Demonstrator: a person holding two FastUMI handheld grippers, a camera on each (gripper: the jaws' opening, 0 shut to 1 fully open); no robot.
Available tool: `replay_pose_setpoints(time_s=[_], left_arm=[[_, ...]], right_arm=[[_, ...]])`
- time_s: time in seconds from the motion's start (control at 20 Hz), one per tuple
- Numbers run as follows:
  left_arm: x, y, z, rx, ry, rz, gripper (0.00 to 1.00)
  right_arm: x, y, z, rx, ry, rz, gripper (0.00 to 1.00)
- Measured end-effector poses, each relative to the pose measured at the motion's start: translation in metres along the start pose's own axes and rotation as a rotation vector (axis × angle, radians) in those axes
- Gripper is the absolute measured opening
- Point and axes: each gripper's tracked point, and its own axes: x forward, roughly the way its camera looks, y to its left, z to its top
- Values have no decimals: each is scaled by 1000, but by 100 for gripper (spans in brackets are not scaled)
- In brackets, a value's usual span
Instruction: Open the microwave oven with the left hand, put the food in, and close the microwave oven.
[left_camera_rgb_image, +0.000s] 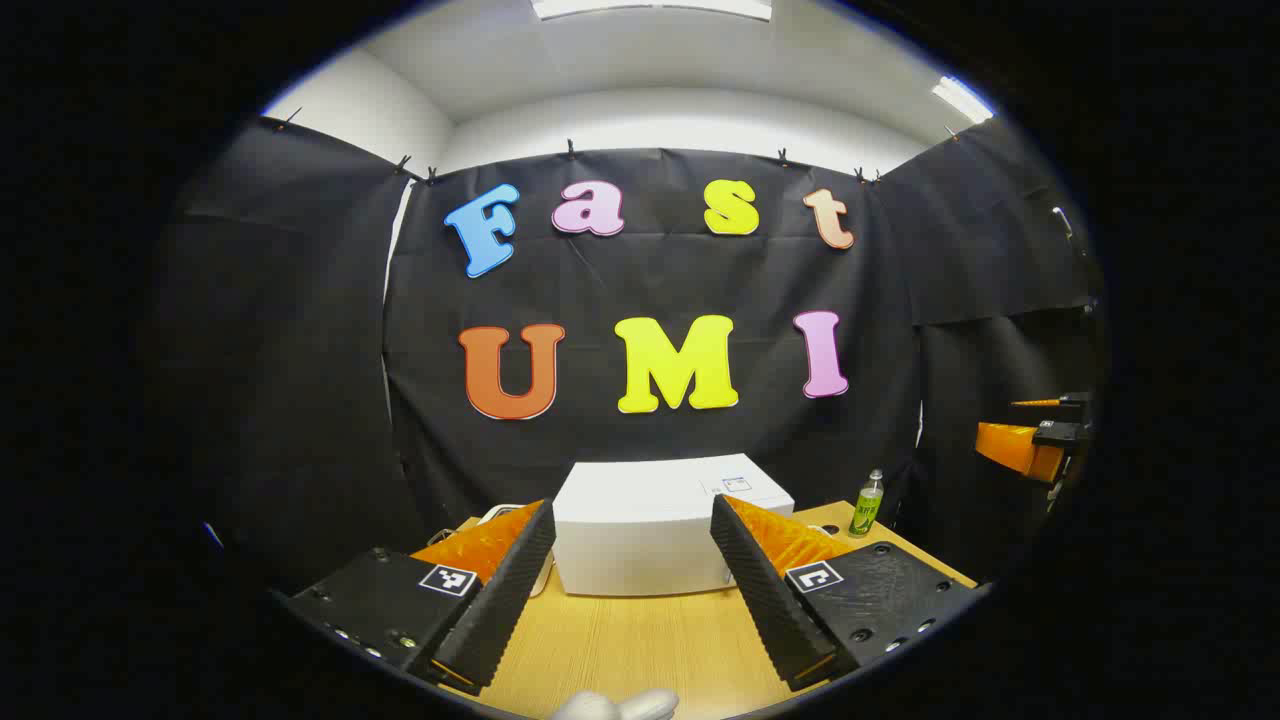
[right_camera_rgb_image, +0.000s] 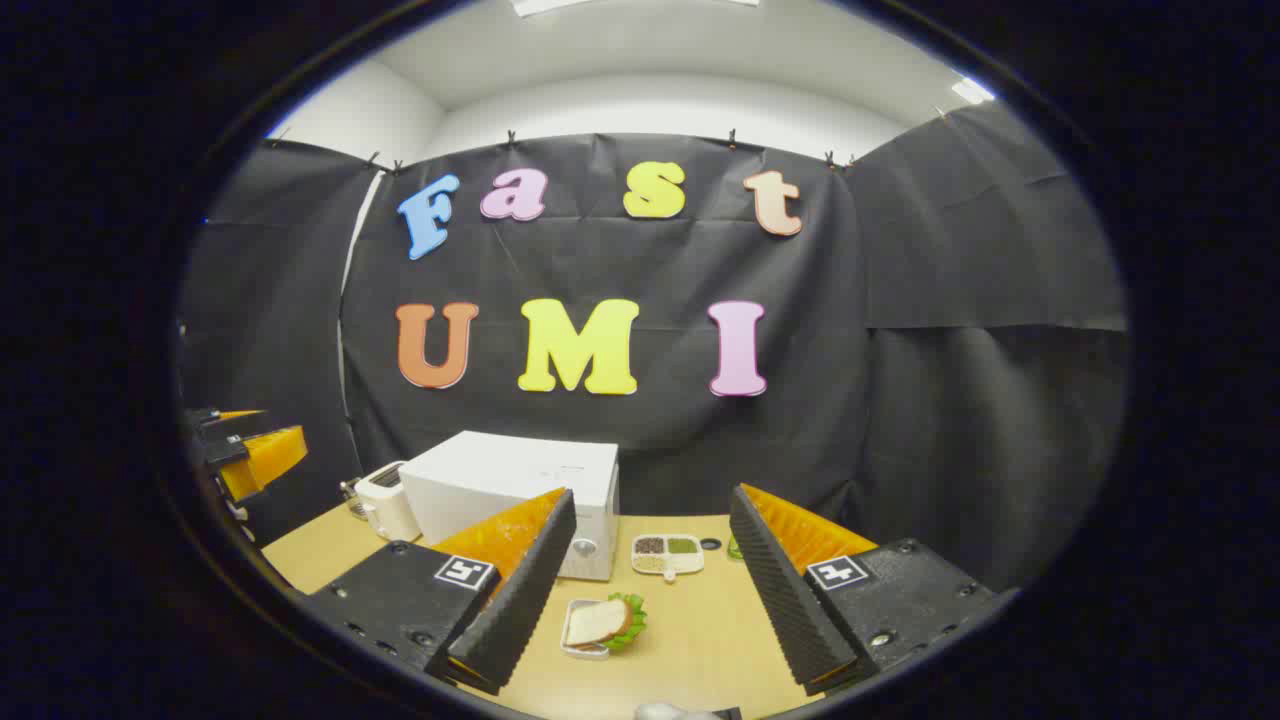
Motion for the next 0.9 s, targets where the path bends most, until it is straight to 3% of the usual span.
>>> replay_pose_setpoints(time_s=[0.55,0.6,0.7,0.75,0.9], left_arm=[[23,-1,-3,15,6,31,96],[26,-2,-4,18,10,33,96],[31,-6,-10,23,16,33,96],[35,-11,-15,24,15,25,100],[50,-38,-39,7,23,-23,96]], right_arm=[[20,-2,1,-21,-4,19,99],[22,-2,1,-22,-4,21,92],[26,-6,1,-14,-4,21,92],[26,-8,-1,-9,-2,20,92],[29,-20,-4,-8,12,15,92]])
